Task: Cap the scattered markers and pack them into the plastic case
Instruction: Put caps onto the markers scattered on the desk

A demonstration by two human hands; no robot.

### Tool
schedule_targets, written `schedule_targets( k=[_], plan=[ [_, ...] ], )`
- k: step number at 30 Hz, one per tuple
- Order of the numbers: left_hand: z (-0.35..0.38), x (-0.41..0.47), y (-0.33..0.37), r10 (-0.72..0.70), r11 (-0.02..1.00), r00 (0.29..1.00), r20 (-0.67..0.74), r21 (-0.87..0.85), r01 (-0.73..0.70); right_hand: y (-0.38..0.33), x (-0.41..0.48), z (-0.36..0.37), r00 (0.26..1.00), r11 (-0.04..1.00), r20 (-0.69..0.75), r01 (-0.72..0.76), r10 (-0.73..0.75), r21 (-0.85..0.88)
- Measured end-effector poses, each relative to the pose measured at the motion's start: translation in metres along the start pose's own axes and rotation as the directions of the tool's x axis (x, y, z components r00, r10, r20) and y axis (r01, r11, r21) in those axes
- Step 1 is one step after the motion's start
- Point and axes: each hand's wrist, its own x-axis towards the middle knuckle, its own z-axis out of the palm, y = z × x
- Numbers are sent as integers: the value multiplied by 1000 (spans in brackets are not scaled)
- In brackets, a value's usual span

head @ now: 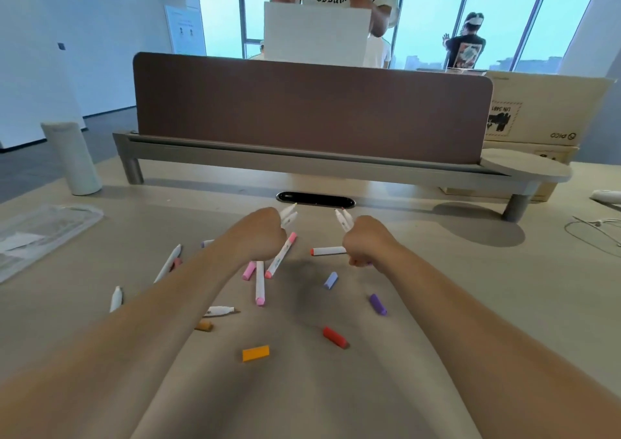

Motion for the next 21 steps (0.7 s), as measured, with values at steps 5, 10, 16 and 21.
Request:
schedule_targets(
  k=[5, 10, 16, 21],
  plan=[
    [8, 8, -6, -15, 999, 999, 42, 43, 13, -15, 6, 3, 992, 994, 103, 77, -69, -75],
    [23, 20, -10, -17, 987, 1000, 12, 160, 14, -19, 28, 18, 999, 992, 25, -36, 39, -119],
    [35, 34, -15, -32, 971, 998, -48, 234, 42, -21, 39, 28, 994, 987, -20, -105, 103, -123],
    [42, 34, -7, -69, 970, 997, 23, 236, 62, -20, 36, 37, 999, 984, -37, -18, 12, -175]
  ],
)
